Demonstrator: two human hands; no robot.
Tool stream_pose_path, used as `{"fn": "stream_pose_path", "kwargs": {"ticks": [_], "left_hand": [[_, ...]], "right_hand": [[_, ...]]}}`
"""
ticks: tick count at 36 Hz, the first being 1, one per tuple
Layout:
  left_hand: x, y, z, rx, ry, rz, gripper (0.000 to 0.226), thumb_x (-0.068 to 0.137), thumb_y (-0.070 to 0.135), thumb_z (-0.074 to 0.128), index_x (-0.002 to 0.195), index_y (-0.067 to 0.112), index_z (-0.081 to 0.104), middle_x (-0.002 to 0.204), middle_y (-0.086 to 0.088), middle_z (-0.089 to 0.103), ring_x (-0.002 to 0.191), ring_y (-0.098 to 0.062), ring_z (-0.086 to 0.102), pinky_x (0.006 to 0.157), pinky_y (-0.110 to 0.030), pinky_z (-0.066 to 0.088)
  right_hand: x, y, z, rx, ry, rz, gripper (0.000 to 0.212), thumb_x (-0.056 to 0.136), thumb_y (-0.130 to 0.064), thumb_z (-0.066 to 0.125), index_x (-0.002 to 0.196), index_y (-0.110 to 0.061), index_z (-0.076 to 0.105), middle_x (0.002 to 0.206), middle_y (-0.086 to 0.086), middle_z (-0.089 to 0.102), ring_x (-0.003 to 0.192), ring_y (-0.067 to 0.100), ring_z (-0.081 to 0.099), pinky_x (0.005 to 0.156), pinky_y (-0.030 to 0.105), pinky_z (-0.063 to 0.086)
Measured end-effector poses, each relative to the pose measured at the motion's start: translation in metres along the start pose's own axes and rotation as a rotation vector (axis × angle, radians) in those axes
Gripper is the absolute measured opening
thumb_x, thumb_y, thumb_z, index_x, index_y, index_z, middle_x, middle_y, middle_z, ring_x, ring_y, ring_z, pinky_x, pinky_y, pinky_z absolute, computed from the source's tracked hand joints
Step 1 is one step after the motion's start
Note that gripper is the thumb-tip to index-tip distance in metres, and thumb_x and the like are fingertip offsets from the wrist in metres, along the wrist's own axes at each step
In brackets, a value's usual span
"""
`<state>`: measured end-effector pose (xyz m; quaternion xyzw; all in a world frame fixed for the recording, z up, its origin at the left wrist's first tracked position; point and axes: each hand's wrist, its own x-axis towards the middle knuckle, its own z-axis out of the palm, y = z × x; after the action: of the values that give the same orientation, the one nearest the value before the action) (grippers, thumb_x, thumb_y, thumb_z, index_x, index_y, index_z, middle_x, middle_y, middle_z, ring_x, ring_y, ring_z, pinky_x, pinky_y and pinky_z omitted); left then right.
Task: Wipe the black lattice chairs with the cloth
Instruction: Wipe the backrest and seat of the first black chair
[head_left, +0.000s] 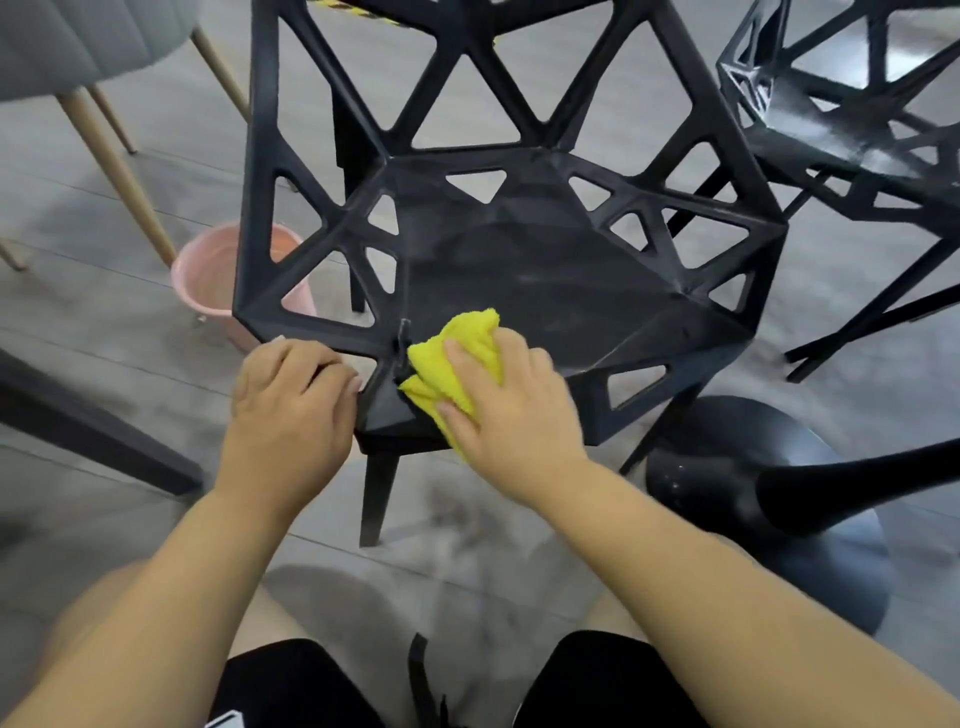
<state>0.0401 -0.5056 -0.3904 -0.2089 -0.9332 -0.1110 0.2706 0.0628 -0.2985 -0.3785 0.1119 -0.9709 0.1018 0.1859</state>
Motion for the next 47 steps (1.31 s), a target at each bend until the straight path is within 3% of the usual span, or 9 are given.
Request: {"fn": "stream_pose_path", "kwargs": {"ticks": [7,12,16,20,24,30,33,36,47], "left_hand": [[0.003,0.000,-0.001,0.003,-0.025,-0.005,0.023,0.089,0.015,0.052,0.081,0.004,0.070,0.084,-0.009,0.062,0.081,-0.034,0.057,0.081,-0.040,0.038],[0.003,-0.003,-0.002,-0.053,-0.015,0.007,0.023,0.089,0.013,0.052,0.077,0.006,0.070,0.085,-0.007,0.064,0.077,-0.032,0.059,0.083,-0.038,0.038],[-0.001,-0.007,-0.007,-0.103,0.042,0.048,0.015,0.085,0.005,0.057,0.085,0.003,0.072,0.091,-0.009,0.067,0.088,-0.026,0.055,0.096,-0.034,0.035],[-0.005,-0.008,-0.004,-0.095,0.025,0.030,0.016,0.085,0.003,0.056,0.091,0.002,0.071,0.095,-0.009,0.067,0.095,-0.026,0.054,0.103,-0.037,0.034],[0.000,-0.006,-0.006,-0.073,-0.013,0.038,0.017,0.083,0.004,0.056,0.090,0.005,0.071,0.094,-0.007,0.066,0.088,-0.029,0.059,0.098,-0.036,0.034],[0.001,-0.005,-0.014,-0.055,-0.083,0.026,0.018,0.085,0.010,0.052,0.085,0.009,0.069,0.093,-0.003,0.065,0.088,-0.030,0.059,0.096,-0.034,0.033],[0.005,0.001,-0.014,-0.027,-0.109,0.006,0.022,0.086,0.015,0.048,0.077,0.010,0.068,0.083,-0.001,0.064,0.078,-0.030,0.058,0.086,-0.033,0.034],[0.012,0.001,-0.017,-0.008,-0.134,0.023,0.028,0.085,0.019,0.048,0.070,0.011,0.070,0.075,0.001,0.064,0.070,-0.027,0.056,0.078,-0.031,0.034],[0.004,0.005,-0.036,0.062,-0.249,0.063,0.047,0.082,0.033,0.046,0.046,0.011,0.067,0.045,-0.001,0.046,0.050,-0.024,0.045,0.058,-0.031,0.040]], "right_hand": [[0.008,0.038,-0.012,-0.050,0.046,0.451,0.051,0.078,-0.041,0.053,0.115,-0.009,0.063,0.106,0.027,0.052,0.073,0.038,0.050,0.066,0.040,0.044],[0.005,-0.020,-0.001,-0.102,-0.025,0.220,0.053,0.078,-0.046,0.046,0.115,-0.012,0.063,0.102,0.020,0.055,0.067,0.032,0.049,0.053,0.032,0.041],[0.012,-0.041,0.003,-0.109,-0.059,0.097,0.057,0.066,-0.047,0.073,0.113,-0.014,0.066,0.104,0.016,0.058,0.067,0.030,0.051,0.051,0.030,0.040],[0.009,-0.045,0.002,-0.120,-0.112,0.009,0.061,0.067,-0.050,0.073,0.116,-0.015,0.064,0.108,0.015,0.057,0.068,0.029,0.050,0.052,0.030,0.035],[0.000,-0.034,-0.003,-0.076,-0.149,-0.083,0.068,0.061,-0.050,0.079,0.118,-0.017,0.062,0.108,0.016,0.055,0.066,0.030,0.050,0.050,0.032,0.038],[0.002,0.001,-0.020,0.040,-0.177,0.070,0.055,0.070,-0.044,0.075,0.117,-0.018,0.062,0.108,0.021,0.052,0.067,0.038,0.054,0.054,0.042,0.052],[0.016,0.021,-0.033,-0.004,-0.267,0.325,0.055,0.084,-0.048,0.063,0.132,-0.024,0.051,0.127,0.016,0.038,0.094,0.041,0.052,0.082,0.045,0.049],[0.029,0.037,-0.041,-0.010,-0.336,0.440,0.059,0.086,-0.054,0.057,0.138,-0.029,0.043,0.135,0.009,0.028,0.110,0.038,0.048,0.092,0.040,0.043],[0.033,0.029,-0.064,-0.066,-0.562,0.253,0.060,0.077,-0.063,0.059,0.126,-0.031,0.050,0.116,-0.003,0.039,0.096,0.026,0.057,0.080,0.034,0.046]]}}
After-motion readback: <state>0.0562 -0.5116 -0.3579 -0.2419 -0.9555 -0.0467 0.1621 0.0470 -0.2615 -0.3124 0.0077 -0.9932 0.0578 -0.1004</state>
